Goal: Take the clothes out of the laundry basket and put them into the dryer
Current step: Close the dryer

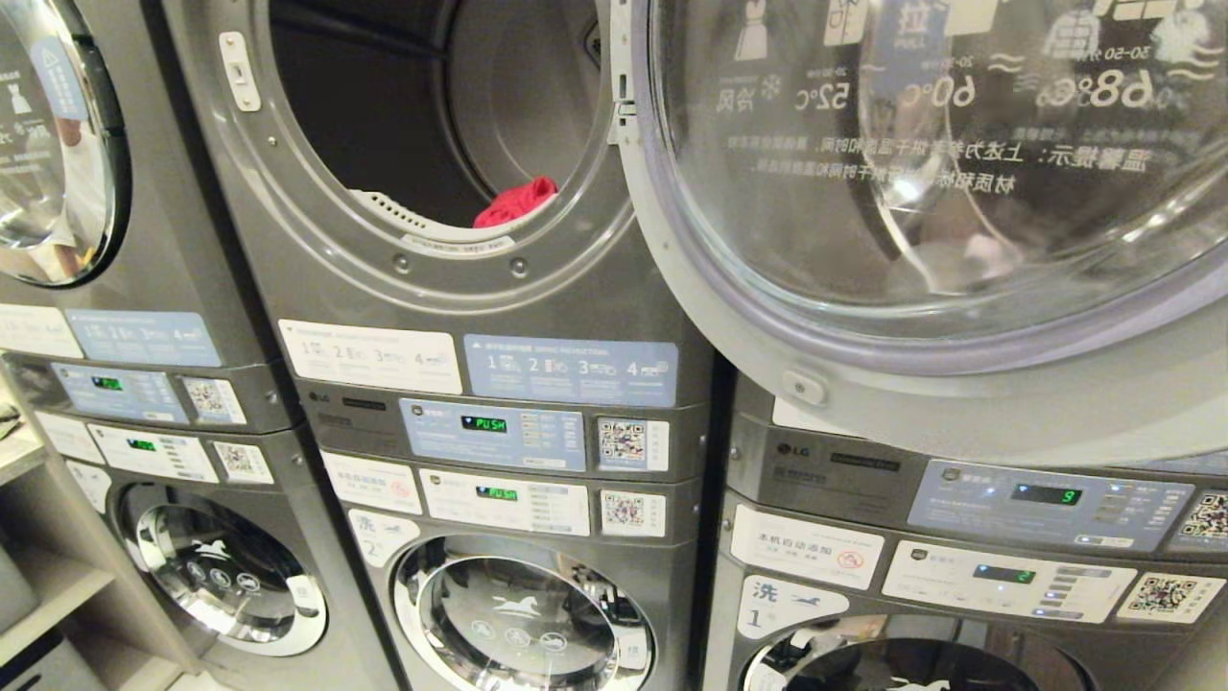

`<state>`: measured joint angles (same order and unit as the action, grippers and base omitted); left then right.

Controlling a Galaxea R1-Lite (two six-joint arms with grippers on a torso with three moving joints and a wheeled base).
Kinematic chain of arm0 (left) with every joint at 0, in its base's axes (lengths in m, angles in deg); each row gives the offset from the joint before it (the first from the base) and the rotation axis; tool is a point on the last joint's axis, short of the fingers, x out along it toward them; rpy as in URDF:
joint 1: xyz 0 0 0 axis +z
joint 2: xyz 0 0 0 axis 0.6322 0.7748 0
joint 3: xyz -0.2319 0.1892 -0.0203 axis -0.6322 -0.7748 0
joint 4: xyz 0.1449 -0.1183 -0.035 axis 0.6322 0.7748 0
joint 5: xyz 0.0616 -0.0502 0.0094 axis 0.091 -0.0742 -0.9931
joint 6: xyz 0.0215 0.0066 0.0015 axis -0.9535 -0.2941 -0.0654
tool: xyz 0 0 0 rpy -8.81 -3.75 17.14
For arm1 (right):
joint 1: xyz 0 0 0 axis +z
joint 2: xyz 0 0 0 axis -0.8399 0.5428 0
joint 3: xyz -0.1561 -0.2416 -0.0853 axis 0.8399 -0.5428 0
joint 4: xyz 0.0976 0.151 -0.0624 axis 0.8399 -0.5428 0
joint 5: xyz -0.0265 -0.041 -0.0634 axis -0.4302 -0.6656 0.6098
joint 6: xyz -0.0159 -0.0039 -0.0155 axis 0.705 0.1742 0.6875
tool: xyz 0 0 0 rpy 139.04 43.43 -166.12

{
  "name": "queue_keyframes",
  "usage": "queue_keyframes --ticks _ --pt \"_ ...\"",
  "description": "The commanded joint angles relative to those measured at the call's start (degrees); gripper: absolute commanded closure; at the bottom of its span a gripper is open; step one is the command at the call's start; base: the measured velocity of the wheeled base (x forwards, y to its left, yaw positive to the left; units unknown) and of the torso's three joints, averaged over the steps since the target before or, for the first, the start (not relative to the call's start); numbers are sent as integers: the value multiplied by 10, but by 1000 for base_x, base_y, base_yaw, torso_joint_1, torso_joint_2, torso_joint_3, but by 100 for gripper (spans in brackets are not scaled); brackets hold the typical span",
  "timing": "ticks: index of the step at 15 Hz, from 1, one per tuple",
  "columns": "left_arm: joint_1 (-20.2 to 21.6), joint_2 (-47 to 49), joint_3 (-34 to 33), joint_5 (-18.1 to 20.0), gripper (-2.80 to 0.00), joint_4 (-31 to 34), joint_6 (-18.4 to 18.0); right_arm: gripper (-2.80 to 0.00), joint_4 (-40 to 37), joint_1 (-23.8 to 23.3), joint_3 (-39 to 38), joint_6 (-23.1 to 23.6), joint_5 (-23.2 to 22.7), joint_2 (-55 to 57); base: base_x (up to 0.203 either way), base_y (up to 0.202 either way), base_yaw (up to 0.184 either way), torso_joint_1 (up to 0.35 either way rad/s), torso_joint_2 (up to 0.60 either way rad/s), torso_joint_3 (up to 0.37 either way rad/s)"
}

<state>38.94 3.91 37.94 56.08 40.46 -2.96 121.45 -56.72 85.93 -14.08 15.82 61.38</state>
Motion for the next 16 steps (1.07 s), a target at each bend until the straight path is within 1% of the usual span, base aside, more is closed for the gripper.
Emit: queue_keyframes --ticks 1,2,4,5,7,11,13,16 --pt "0 -1 0 0 0 0 0 0 1 0 -18 1 -80 -43 0 0 0 0 0 0" --pt "0 -1 0 0 0 0 0 0 1 0 -20 3 -119 -45 0 0 0 0 0 0" --pt "0 -1 0 -1 0 0 0 0 -10 0 -17 5 -170 -42 0 0 0 0 0 0" --pt "0 -1 0 0 0 0 0 0 -23 0 -15 5 -181 -37 0 0 0 0 0 0" --pt "0 -1 0 0 0 0 0 0 -25 2 -13 6 -207 -29 0 0 0 0 0 0" --pt "0 -1 0 0 0 0 0 0 -24 4 -8 6 -287 -9 0 0 0 0 0 0" --pt "0 -1 0 0 0 0 0 0 -25 21 10 6 -309 10 0 0 0 0 0 0" --pt "0 -1 0 0 0 0 0 0 -25 70 66 6 -316 64 0 0 0 0 0 0"
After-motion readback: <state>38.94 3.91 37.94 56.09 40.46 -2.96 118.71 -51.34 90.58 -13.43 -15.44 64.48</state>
